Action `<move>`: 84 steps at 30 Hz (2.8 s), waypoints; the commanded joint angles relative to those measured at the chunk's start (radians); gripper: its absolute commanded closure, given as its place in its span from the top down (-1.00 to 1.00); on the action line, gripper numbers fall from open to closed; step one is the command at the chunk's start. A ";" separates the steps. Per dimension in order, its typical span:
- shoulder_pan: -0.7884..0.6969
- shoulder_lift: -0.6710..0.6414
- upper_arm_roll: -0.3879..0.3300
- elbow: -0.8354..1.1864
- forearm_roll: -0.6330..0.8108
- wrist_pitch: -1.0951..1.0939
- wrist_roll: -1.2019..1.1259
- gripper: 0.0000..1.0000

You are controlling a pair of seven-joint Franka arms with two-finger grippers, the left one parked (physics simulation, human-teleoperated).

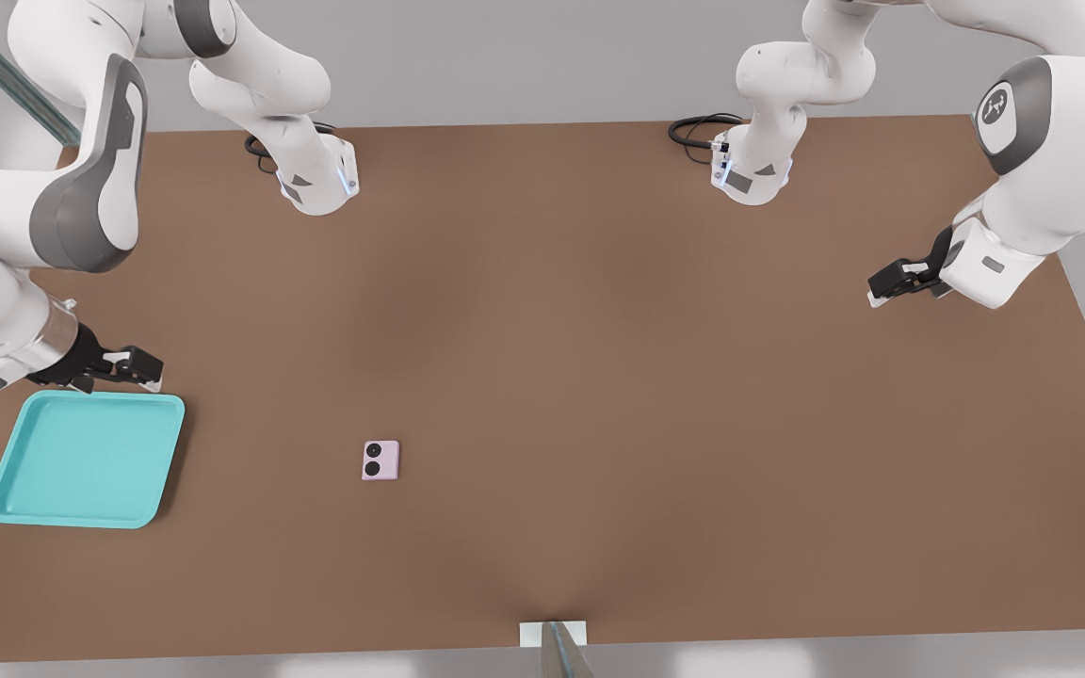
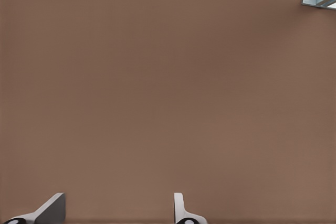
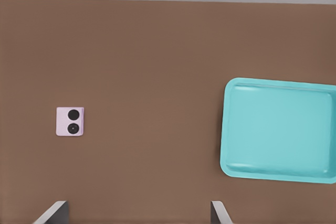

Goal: Keep left arm still and place phone on the tray with right arm

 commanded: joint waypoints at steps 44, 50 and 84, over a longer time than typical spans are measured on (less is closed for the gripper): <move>0.281 0.528 0.049 -0.218 0.083 0.714 0.547 1.00; 0.282 0.545 0.049 -0.223 0.054 0.721 0.544 1.00; 0.300 0.566 0.058 -0.230 -0.027 0.728 0.546 0.73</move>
